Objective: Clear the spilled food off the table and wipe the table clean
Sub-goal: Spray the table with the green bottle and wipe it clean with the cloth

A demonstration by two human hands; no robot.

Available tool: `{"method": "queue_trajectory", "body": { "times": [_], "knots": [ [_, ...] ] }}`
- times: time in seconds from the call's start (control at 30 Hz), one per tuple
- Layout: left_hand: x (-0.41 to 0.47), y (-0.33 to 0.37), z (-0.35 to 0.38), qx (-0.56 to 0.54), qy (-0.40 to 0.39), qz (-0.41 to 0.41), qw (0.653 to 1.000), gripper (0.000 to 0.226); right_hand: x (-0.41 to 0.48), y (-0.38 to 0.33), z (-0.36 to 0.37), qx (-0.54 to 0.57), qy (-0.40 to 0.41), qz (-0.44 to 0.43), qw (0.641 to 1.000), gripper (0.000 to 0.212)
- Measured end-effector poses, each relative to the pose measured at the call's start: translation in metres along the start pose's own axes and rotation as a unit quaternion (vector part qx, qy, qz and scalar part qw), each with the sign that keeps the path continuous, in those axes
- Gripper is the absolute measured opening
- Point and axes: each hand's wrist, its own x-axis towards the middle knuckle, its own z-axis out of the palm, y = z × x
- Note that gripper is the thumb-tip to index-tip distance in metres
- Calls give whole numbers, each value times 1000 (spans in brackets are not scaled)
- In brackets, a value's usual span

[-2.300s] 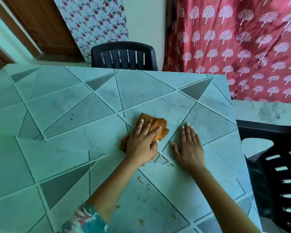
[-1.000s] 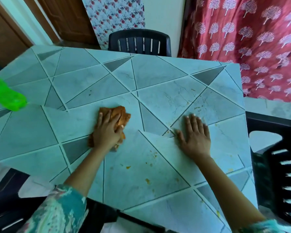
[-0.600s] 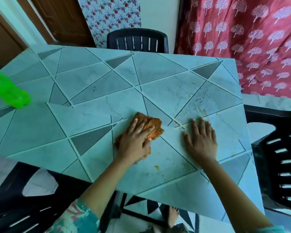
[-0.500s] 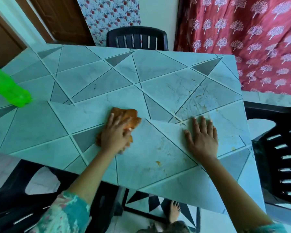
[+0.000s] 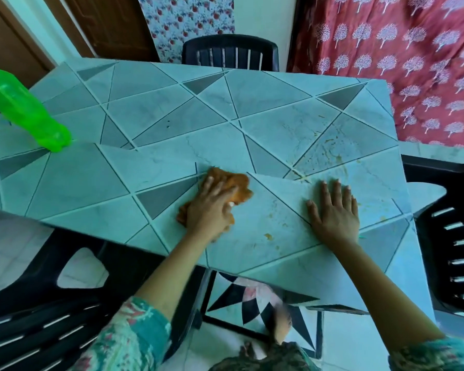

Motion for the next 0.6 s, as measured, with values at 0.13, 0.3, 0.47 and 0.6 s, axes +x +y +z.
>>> {"method": "queue_trajectory", "body": {
  "times": [0.13, 0.3, 0.47, 0.6],
  "knots": [
    [2, -56, -28, -20, 22, -164, 986, 42, -10, 0, 0, -4, -15, 0, 1000, 78],
    [-21, 14, -10, 18, 55, -177, 983, 47, -18, 1, 0, -5, -17, -1, 1000, 77],
    [-56, 97, 14, -14, 25, -3, 1000, 49, -25, 3, 1, 0, -17, -1, 1000, 79],
    [-36, 65, 1, 4, 30, 20, 999, 47, -35, 3, 3, 2, -14, -9, 1000, 80]
  ]
}}
